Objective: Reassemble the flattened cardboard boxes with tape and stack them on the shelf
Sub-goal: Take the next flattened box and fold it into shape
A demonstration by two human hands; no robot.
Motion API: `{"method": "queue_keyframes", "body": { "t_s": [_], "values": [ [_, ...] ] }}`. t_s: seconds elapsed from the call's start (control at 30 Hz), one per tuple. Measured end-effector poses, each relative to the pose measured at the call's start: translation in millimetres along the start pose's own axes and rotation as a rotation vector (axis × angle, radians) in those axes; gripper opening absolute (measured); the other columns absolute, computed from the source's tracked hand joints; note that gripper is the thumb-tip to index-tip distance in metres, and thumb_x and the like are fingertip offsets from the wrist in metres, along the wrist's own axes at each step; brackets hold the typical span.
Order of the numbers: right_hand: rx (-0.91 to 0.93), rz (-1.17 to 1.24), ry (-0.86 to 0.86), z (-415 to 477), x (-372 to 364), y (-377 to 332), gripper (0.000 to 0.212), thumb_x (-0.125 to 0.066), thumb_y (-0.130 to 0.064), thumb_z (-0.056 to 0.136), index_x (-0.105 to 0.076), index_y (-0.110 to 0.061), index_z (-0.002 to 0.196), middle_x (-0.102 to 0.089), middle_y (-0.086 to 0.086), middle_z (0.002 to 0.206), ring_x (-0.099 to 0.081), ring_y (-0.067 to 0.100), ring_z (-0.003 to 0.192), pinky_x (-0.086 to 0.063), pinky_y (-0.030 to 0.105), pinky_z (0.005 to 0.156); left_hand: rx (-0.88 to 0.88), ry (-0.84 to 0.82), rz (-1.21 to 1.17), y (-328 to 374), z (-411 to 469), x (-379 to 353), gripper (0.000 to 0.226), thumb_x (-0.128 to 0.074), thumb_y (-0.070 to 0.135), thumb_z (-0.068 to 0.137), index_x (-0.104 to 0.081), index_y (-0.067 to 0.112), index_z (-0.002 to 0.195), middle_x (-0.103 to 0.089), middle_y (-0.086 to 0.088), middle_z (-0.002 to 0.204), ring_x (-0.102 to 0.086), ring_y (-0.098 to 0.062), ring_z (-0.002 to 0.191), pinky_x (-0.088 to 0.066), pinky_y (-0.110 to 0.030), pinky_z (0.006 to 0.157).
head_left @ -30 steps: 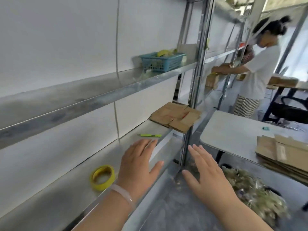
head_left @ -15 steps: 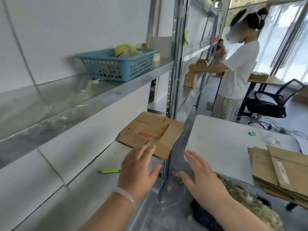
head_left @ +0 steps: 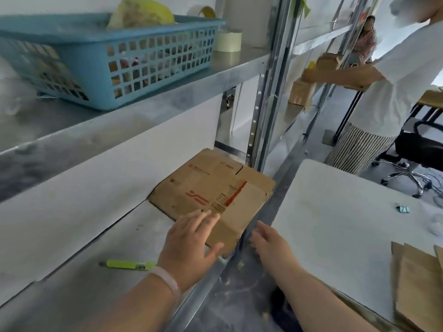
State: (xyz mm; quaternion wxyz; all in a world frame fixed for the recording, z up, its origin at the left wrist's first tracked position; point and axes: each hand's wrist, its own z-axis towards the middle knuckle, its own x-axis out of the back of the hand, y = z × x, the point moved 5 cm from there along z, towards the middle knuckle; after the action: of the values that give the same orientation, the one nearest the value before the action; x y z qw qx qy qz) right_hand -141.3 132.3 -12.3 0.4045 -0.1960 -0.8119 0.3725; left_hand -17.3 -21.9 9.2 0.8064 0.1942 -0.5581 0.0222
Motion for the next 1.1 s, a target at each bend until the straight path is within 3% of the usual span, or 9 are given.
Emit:
{"method": "queue_keyframes", "body": {
  "t_s": [0.07, 0.13, 0.33, 0.47, 0.53, 0.6, 0.77, 0.9, 1.1],
  "values": [
    [-0.062, 0.054, -0.015, 41.1, 3.8, 15.8, 0.019, -0.047, -0.035, 0.091, -0.057, -0.042, 0.106, -0.059, -0.011, 0.084, -0.056, 0.010, 0.069, -0.044, 0.027, 0.066, 0.077, -0.018, 0.001, -9.0, 6.0, -9.8, 0.058, -0.044, 0.055, 0.085, -0.052, 0.025, 0.134, -0.055, 0.005, 0.135, -0.048, -0.018, 0.128, -0.045, -0.044, 0.102],
    [-0.115, 0.107, -0.073, 76.1, 2.8, 29.1, 0.033, -0.048, -0.037, 0.089, -0.058, -0.035, 0.120, -0.066, -0.007, 0.088, -0.061, 0.015, 0.074, -0.049, 0.029, 0.066, 0.139, -0.025, 0.019, -14.7, 13.3, -18.1, 0.058, -0.042, 0.056, 0.086, -0.052, 0.025, 0.134, -0.055, 0.005, 0.135, -0.048, -0.018, 0.128, -0.044, -0.043, 0.102],
    [-0.320, 0.497, -0.167, 121.6, -9.8, 27.9, 0.019, -0.056, -0.009, 0.092, -0.066, 0.000, 0.107, -0.063, 0.014, 0.089, -0.055, 0.026, 0.082, -0.049, 0.038, 0.073, 0.303, -0.086, -0.001, -21.7, 24.0, -41.6, 0.062, -0.040, 0.057, 0.086, -0.048, 0.026, 0.139, -0.049, 0.008, 0.141, -0.041, -0.016, 0.134, -0.037, -0.042, 0.109],
    [-0.404, 0.623, -0.175, 133.1, -10.2, 22.7, 0.009, -0.057, -0.006, 0.096, -0.063, 0.000, 0.098, -0.066, 0.016, 0.094, -0.062, 0.026, 0.085, -0.053, 0.032, 0.066, 0.364, -0.068, 0.000, -26.5, 26.1, -43.2, 0.059, -0.044, 0.054, 0.084, -0.054, 0.025, 0.134, -0.054, 0.007, 0.135, -0.048, -0.017, 0.129, -0.044, -0.044, 0.102],
    [-0.407, 0.570, -0.219, 136.2, -10.0, 17.6, 0.011, -0.060, -0.012, 0.096, -0.062, -0.002, 0.101, -0.066, 0.015, 0.099, -0.061, 0.026, 0.084, -0.052, 0.032, 0.060, 0.398, -0.049, -0.010, -25.9, 28.1, -39.9, 0.063, -0.037, 0.058, 0.084, -0.048, 0.028, 0.139, -0.047, 0.010, 0.142, -0.039, -0.015, 0.135, -0.029, -0.037, 0.112],
    [-0.387, 0.519, -0.223, 140.2, -7.4, 13.4, 0.023, -0.066, -0.020, 0.092, -0.061, -0.002, 0.106, -0.062, 0.017, 0.099, -0.058, 0.027, 0.080, -0.053, 0.034, 0.060, 0.406, -0.065, -0.006, -24.1, 30.1, -37.6, 0.069, -0.025, 0.063, 0.083, -0.037, 0.033, 0.144, -0.032, 0.018, 0.147, -0.023, -0.008, 0.141, -0.011, -0.028, 0.114],
    [-0.206, 0.529, -0.182, 147.0, 10.8, -4.3, 0.020, -0.068, -0.019, 0.091, -0.060, -0.007, 0.104, -0.067, 0.016, 0.099, -0.064, 0.029, 0.079, -0.059, 0.049, 0.080, 0.434, -0.056, 0.015, -26.6, 28.7, -27.1, 0.059, -0.040, 0.058, 0.085, -0.053, 0.028, 0.135, -0.052, 0.008, 0.138, -0.045, -0.016, 0.130, -0.036, -0.038, 0.106],
    [-0.111, 0.629, -0.243, 144.1, 23.0, -22.1, 0.021, -0.057, -0.013, 0.097, -0.052, -0.014, 0.118, -0.067, 0.008, 0.108, -0.068, 0.029, 0.095, -0.057, 0.041, 0.077, 0.478, -0.025, 0.015, -32.2, 30.8, -18.5, 0.064, -0.033, 0.062, 0.084, -0.050, 0.030, 0.137, -0.046, 0.009, 0.143, -0.041, -0.015, 0.134, -0.029, -0.035, 0.110],
    [0.022, 0.647, -0.282, 123.7, 55.5, -32.8, 0.024, -0.058, -0.009, 0.095, -0.057, -0.012, 0.119, -0.074, 0.013, 0.100, -0.070, 0.035, 0.092, -0.056, 0.046, 0.078, 0.579, 0.073, -0.079, -40.4, 34.6, 8.5, 0.066, -0.034, 0.065, 0.086, -0.033, 0.035, 0.145, -0.029, 0.018, 0.150, -0.024, -0.004, 0.138, -0.016, -0.023, 0.113]
  ]
}}
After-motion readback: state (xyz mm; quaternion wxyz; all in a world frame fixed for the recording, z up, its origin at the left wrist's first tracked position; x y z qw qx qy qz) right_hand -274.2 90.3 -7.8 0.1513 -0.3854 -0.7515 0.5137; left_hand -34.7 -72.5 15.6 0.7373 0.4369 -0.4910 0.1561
